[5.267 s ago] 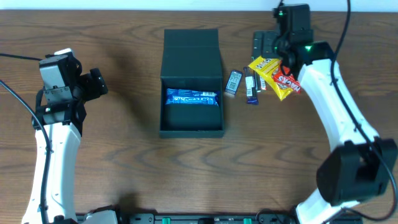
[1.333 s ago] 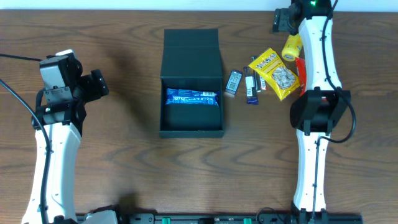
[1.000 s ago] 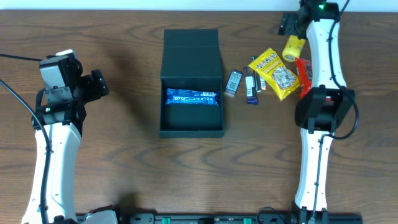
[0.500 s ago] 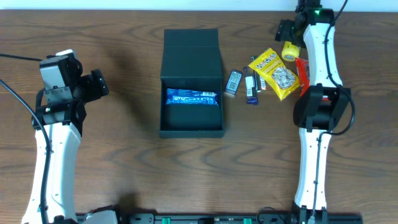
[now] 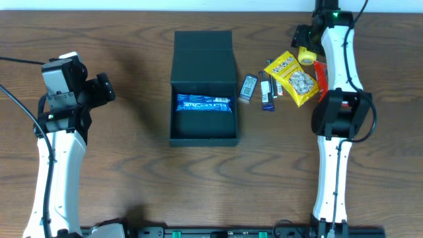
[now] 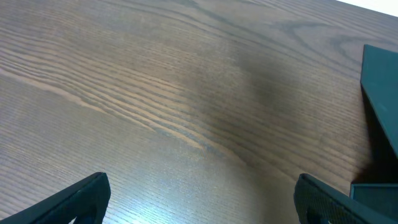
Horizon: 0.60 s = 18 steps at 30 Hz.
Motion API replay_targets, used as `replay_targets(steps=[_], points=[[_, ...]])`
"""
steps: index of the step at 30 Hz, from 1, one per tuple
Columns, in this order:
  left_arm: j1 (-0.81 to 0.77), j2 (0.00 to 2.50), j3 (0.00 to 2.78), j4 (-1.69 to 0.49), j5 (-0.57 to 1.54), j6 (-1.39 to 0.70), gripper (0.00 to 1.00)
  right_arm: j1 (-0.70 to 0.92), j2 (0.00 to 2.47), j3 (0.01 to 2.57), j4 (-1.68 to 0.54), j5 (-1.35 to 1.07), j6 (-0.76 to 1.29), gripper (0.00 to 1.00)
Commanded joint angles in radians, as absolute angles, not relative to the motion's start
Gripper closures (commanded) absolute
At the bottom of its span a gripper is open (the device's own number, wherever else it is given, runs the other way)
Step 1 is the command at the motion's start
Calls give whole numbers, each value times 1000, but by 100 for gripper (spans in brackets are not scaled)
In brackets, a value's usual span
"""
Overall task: Pack container
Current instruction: 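Grasp the yellow bottle with the right gripper and lift it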
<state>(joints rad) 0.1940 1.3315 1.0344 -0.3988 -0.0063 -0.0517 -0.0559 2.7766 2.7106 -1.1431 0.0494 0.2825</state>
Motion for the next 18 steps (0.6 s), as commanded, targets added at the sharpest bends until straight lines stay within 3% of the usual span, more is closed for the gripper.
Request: replay_targets(steps=[1, 5, 18], points=[[198, 1334, 1060, -395, -7, -52, 5, -47, 2800, 2688, -1148, 36, 299, 22], [198, 1334, 1060, -395, -7, -52, 5, -38, 2800, 2688, -1140, 36, 299, 24], [198, 1334, 1060, -395, -7, -52, 4, -30, 2800, 2688, -1140, 27, 299, 49]])
